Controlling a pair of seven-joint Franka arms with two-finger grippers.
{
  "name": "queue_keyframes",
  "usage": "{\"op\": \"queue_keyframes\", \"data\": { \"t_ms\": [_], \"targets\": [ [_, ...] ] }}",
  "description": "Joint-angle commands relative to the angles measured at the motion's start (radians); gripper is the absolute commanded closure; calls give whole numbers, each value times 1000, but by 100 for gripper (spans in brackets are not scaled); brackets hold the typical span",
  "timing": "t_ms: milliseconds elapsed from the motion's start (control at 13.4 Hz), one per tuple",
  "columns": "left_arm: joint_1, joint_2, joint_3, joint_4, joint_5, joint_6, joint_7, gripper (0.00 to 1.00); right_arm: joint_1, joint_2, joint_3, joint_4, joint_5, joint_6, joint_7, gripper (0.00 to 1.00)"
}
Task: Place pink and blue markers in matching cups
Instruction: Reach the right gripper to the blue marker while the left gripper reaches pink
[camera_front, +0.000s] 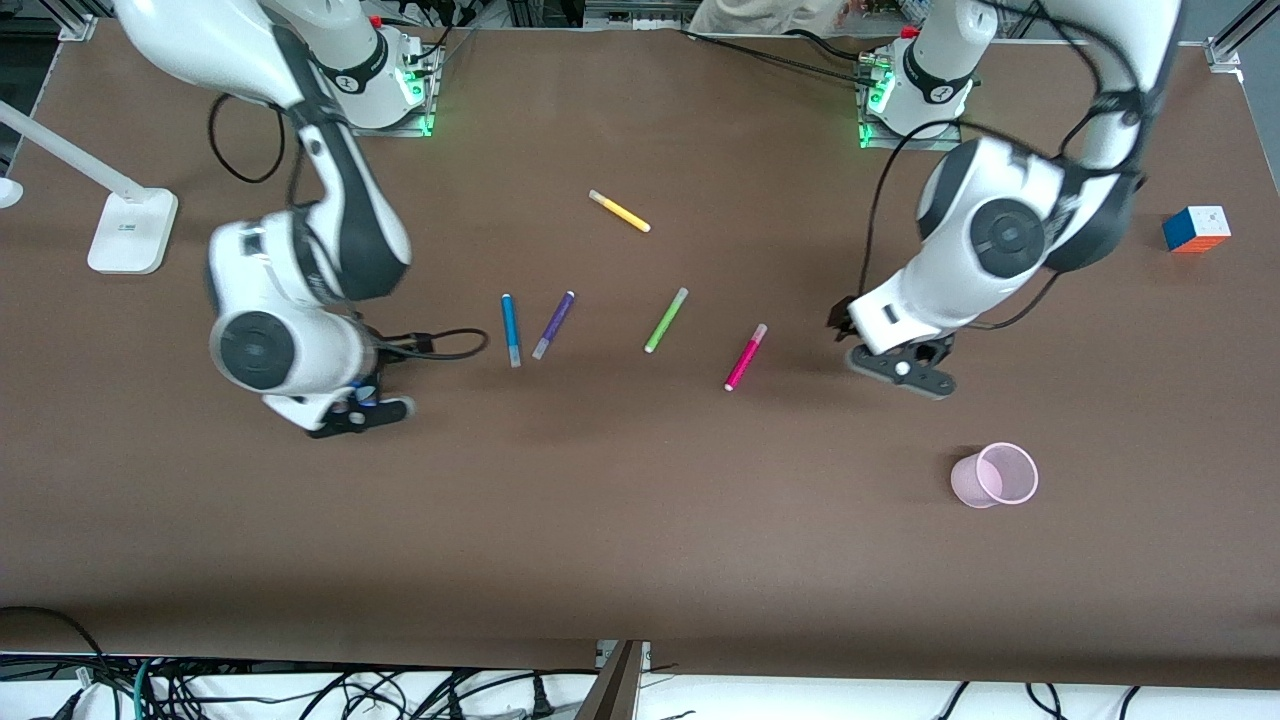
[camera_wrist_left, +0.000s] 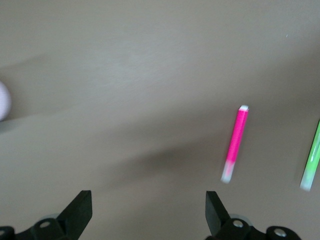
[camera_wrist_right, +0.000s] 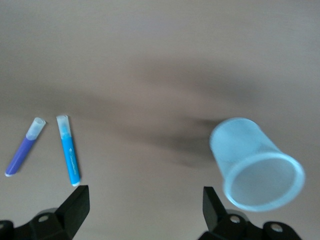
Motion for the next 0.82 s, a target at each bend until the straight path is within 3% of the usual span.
{"op": "queue_keyframes", "data": {
  "t_ms": [0,224,449,748],
  "targets": [
    [-33,72,-43,-71,17,212,-139,0,60,53,-7,4,37,59,16,0],
    [-44,153,-86,-89,158,322,-147,0,120,108,-7,-39,37,169,21,0],
    [-45,213,-110,-90,176,331,-151,0,142,114,-7,-124,37,323,68,0],
    [-44,241,-136,-107,311,331,-153,0,154,125,-7,-125,37,329,78,0]
  ]
}}
